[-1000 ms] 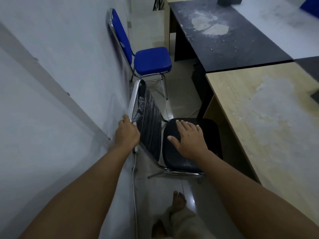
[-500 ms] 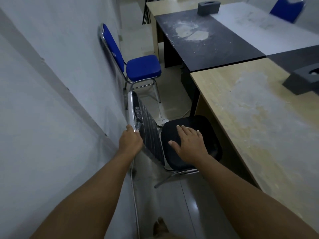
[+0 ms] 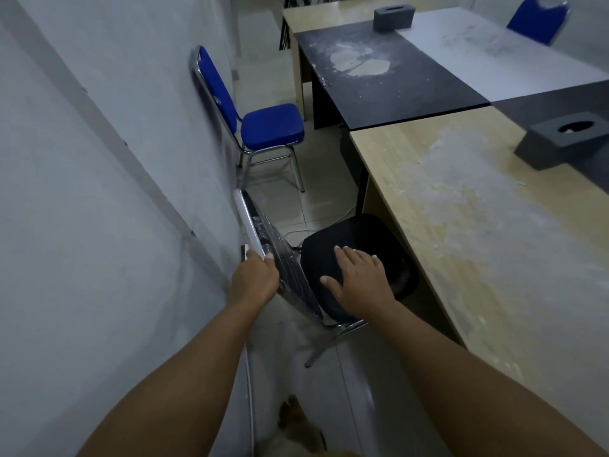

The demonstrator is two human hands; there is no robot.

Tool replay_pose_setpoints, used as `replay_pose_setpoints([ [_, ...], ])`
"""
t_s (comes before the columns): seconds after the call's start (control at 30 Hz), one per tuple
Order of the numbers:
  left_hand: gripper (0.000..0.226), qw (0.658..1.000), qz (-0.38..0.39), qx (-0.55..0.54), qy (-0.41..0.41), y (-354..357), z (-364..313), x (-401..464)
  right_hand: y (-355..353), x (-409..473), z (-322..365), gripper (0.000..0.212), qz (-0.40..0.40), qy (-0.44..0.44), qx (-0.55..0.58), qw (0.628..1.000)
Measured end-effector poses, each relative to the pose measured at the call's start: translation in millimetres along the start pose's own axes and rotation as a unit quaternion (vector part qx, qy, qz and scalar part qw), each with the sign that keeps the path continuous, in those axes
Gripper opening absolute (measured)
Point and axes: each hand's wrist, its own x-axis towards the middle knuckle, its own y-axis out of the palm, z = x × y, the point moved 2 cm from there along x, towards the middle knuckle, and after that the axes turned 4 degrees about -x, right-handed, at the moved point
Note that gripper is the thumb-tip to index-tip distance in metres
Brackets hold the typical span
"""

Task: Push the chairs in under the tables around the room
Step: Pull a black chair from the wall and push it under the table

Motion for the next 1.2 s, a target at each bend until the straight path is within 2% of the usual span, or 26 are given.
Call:
replay_pose_setpoints([
  [0.3,0.054,0.999,-0.015,-0.029,-0.009,21,1,-72,10,-61,-6,0.072,0.012,-0.013,0.007,1.0],
  [0.47,0.053,0.999,-0.024,-0.025,0.013,22,2,-111,18,-83,2,0.073,0.023,-0.018,0.016,0.999],
  [0.63,0.047,0.997,-0.015,-0.075,0.031,19,6,-147,20,-95,21,0.074,0.012,-0.046,0.024,0.999],
  [0.8,0.045,0.987,0.019,-0.144,0.068,12,16,-158,22,-100,43,0.086,0.009,-0.094,0.053,0.994],
  [0.93,0.05,0.987,0.039,-0.076,0.135,-8,30,-148,26,-99,58,0.086,0.004,-0.111,0.06,0.992],
  [1.03,0.049,0.985,-0.034,0.008,0.17,-29,38,-126,26,-95,69,0.085,-0.008,-0.099,0.059,0.993],
  [1.1,0.043,0.977,-0.093,0.028,0.188,-41,45,-104,26,-91,77,0.082,-0.016,-0.091,0.073,0.993],
  [1.2,0.035,0.975,-0.097,0.025,0.196,-52,53,-64,31,-84,88,0.078,-0.011,-0.078,0.09,0.993],
])
